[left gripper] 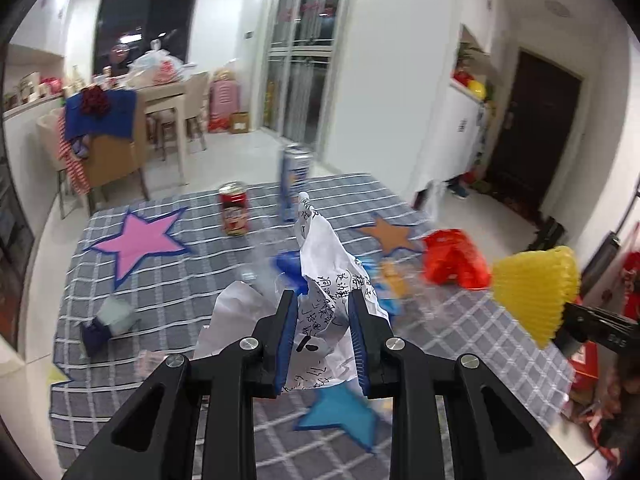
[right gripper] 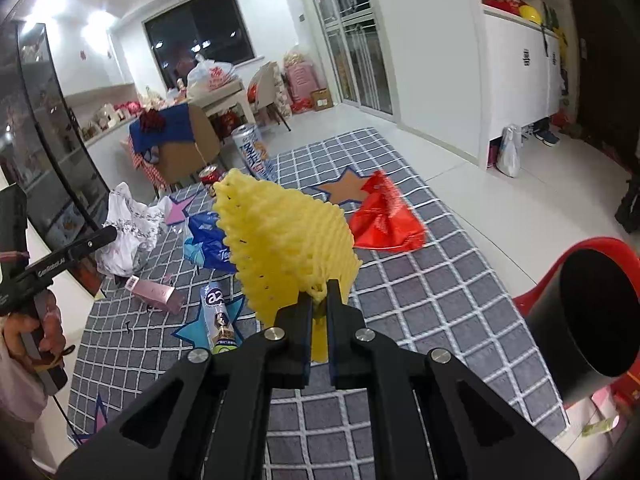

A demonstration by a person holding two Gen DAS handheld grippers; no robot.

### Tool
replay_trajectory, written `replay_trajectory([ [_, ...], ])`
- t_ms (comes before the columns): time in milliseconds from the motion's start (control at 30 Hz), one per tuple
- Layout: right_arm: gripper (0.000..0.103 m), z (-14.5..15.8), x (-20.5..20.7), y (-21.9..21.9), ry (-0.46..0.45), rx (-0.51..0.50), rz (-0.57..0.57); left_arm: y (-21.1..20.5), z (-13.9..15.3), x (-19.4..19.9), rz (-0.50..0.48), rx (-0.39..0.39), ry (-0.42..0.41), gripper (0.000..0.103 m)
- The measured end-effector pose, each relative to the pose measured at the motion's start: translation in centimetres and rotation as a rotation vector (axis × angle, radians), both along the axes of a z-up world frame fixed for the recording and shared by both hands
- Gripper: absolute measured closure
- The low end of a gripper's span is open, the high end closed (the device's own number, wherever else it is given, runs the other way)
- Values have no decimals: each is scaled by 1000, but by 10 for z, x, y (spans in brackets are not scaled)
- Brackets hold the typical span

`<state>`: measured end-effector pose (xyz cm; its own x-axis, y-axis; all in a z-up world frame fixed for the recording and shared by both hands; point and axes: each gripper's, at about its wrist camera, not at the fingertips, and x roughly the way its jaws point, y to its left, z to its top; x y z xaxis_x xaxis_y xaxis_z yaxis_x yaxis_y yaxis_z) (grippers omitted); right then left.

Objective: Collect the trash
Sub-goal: 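Carry the net and paper to the black bin and open both tools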

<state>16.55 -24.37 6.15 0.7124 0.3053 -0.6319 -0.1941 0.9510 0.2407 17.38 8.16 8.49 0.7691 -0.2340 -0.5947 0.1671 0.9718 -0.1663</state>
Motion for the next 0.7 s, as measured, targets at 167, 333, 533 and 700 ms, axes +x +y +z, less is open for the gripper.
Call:
replay_trajectory([
  [167, 96, 6, -18, -40, -18, 22, -58, -57, 13, -5, -122, -6, -21, 0],
  [333, 96, 5, -34, -89, -26, 40, -144, -136, 17, -1, -262, -6, -20, 0],
  [533, 96, -3, -52, -155, -22, 54, -261, -233, 9, 7, -413, 8, 10, 0],
  [700, 96, -14, -64, -213, -2, 93, -362, -315, -3, 12, -524, 34, 43, 0],
])
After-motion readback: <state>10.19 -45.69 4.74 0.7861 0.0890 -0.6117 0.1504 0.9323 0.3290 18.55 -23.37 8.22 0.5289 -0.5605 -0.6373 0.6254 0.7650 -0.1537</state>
